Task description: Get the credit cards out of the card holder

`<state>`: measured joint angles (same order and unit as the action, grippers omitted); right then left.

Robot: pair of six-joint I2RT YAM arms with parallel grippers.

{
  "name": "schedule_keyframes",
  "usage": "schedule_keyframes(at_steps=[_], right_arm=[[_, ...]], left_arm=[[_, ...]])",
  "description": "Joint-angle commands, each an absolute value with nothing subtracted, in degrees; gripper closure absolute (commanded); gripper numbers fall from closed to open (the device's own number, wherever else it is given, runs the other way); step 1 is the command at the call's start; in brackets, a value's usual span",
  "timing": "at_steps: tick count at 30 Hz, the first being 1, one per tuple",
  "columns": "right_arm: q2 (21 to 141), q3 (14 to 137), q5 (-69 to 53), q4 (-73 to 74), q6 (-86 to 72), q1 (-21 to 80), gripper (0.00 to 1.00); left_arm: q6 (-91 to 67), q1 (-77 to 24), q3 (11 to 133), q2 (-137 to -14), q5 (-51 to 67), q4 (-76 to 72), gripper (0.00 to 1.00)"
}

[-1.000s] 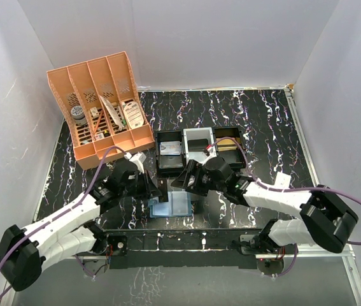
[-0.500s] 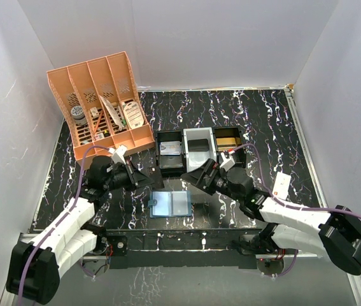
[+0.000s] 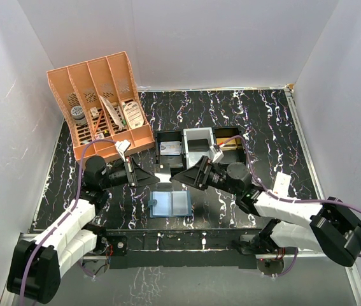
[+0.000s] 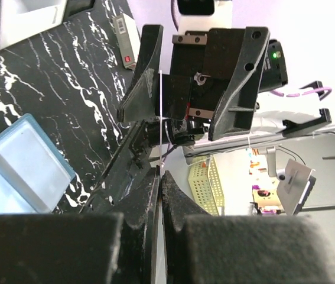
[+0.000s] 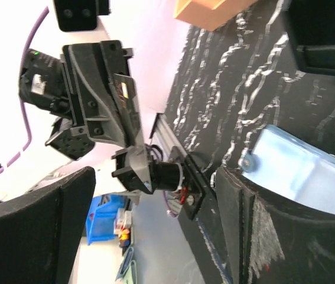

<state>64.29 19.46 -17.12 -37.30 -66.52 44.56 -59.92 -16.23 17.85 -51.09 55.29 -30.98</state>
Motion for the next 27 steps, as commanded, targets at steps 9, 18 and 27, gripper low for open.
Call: schedule_keyframes(at_steps=[9,18,27], right_arm=[[72.27,28.87,-29.93,-45.78,-66.6,44.43,0.47],[75.58,29.81,-32.81,-50.36,-68.73,44.45,0.61],[78.92,30.35,-35.2,-55.63,-71.46,44.39,0.74]], left_arm=[[-62.41,-15.96,17.18,-49.66,62.42,-37.31,1.0],[-62.6,-16.0,17.1,-51.15,64.01,-38.13,1.0],[-62.65,-16.0,16.79,-51.06,63.94,-37.66,1.0]])
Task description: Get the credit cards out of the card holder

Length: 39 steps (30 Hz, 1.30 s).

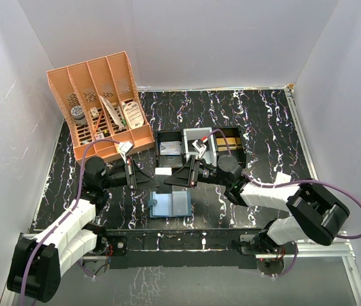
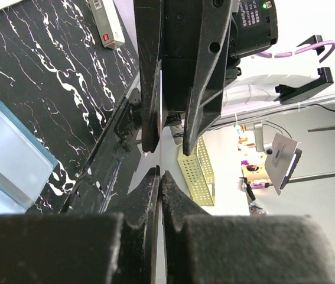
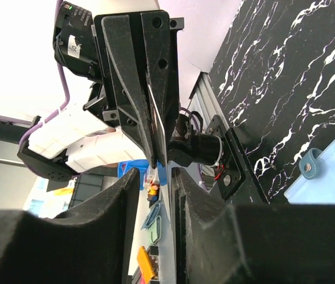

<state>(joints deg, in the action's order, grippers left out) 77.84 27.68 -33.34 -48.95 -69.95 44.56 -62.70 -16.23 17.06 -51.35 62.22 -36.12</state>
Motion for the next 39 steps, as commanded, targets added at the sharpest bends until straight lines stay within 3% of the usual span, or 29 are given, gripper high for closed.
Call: schedule_keyframes(at_steps=[1,21,31,35,39], right_arm=[[79.19,30.47,-35.38,-55.9,-71.68,44.45,0.75],[82.7,30.4,-35.86,-60.64,-75.06,44.76,0.81],[85.35,30.51,-36.04,-65.34,-77.7,45.09,0.91],[85.69,30.47,-36.3,-65.78,-77.87,45.09,1.0],[84.99,29.99,-35.35,-65.03,-77.38,45.09,1.0]], left_arm=[[-62.66,-16.0,16.89,-51.03,63.88,-37.67,1.0],[-64.33,-16.34,16.52,-51.76,64.14,-40.44,1.0],[-64.28,-17.01,16.52,-52.74,64.31,-41.19,1.0],[-63.84,-17.05,16.52,-52.74,64.29,-40.54,1.0],[-62.22,-17.05,16.98,-52.2,63.83,-37.7,1.0]])
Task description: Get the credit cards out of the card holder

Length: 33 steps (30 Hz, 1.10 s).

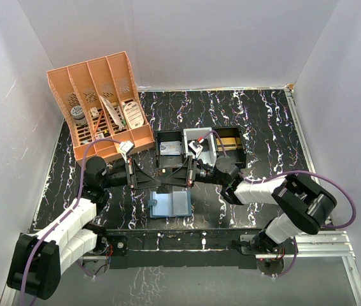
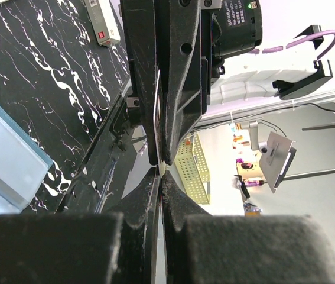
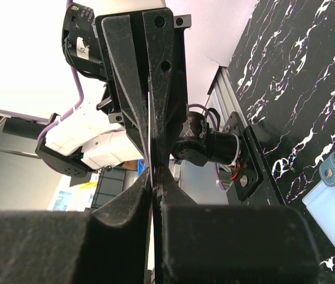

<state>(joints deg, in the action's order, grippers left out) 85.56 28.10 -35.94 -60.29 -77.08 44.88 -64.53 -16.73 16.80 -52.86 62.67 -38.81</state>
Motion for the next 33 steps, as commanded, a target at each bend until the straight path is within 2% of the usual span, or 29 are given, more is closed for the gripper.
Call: schedule_keyframes(at_steps=[1,3,4,5,7,10,11,12,21,33], right_arm=[[84.66,29.9,-34.95,-64.3,-77.04,45.09,1.0],[83.82,29.68,-34.13,-62.34,-76.08,45.09,1.0],[83.31,29.68,-33.76,-61.33,-75.5,45.09,1.0],[82.8,29.7,-33.42,-60.06,-74.86,45.09,1.0],[81.54,29.79,-32.51,-57.41,-73.4,45.09,1.0],[78.8,29.71,-29.25,-51.71,-70.3,45.01,1.0],[77.78,29.71,-27.84,-49.26,-69.21,44.96,1.0],[76.52,29.71,-26.17,-46.43,-68.33,44.97,1.0],[65.1,33.3,-10.63,-19.5,-57.54,44.78,1.0],[58.57,40.74,5.71,-2.38,-40.5,44.67,1.0]], left_arm=[[-61.56,-17.07,17.23,-52.05,63.66,-36.65,1.0],[-59.79,-17.07,17.9,-51.42,62.63,-33.69,0.99],[-58.78,-17.09,18.38,-51.22,62.11,-31.68,0.93],[-57.7,-17.11,18.9,-50.9,61.49,-29.38,0.83],[-54.28,-17.07,20.59,-50.21,58.85,-22.71,0.54],[-47.86,-17.05,23.81,-47.89,51.66,-8.9,0.17],[-45.6,-17.05,25.02,-47.11,48.36,-5.0,0.06],[-43.68,-17.07,25.89,-46.43,45.65,-1.35,0.02],[-33.27,-17.05,33.71,-40.69,18.88,21.1,0.01],[-25.92,-17.05,40.48,-39.97,3.06,28.29,0.01]])
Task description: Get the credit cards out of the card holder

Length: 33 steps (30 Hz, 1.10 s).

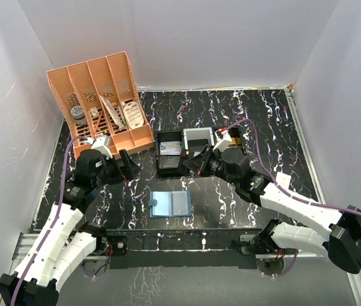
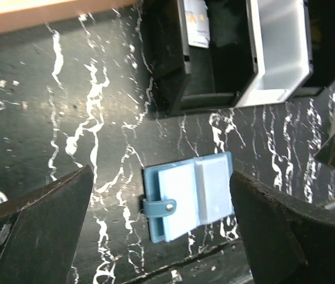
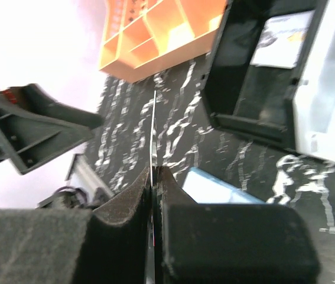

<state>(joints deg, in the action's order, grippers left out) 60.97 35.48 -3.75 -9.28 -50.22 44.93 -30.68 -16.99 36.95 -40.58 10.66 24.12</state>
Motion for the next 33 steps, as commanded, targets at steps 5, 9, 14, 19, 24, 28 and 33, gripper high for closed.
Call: schedule_keyframes(at_steps=[5,9,14,19,24,28,33], right_arm=[[60.16,47.64,18.05,10.85,-31.95,40.22,1.0],[63.98,50.92,-5.13,12.03,-29.12,22.21,1.0],[70.05,56.18,-15.17,11.0,-20.7,18.19,1.0],[72.59,58.55,-13.33,7.76,-6.77,20.12,1.0],[72.75,54.28,0.06,2.88,27.8,32.97,1.0],[75.55,53.48,4.99,1.14,40.97,36.43,1.0],[80.81,56.51,6.43,1.76,46.19,36.69,1.0]], left_arm=[[-23.34,-17.05,41.67,-43.72,0.06,28.3,0.01],[-23.32,-16.33,41.46,-47.04,-0.1,26.0,0.01],[-23.91,-16.11,41.27,-47.82,-0.32,26.07,0.01],[-23.63,-16.13,40.6,-45.81,-1.31,25.47,0.01],[-23.49,-16.09,40.65,-46.22,-1.05,25.45,0.01],[-23.42,-16.08,40.62,-45.61,-2.23,25.58,0.01],[-23.42,-16.12,40.37,-44.66,-2.73,25.49,0.01]])
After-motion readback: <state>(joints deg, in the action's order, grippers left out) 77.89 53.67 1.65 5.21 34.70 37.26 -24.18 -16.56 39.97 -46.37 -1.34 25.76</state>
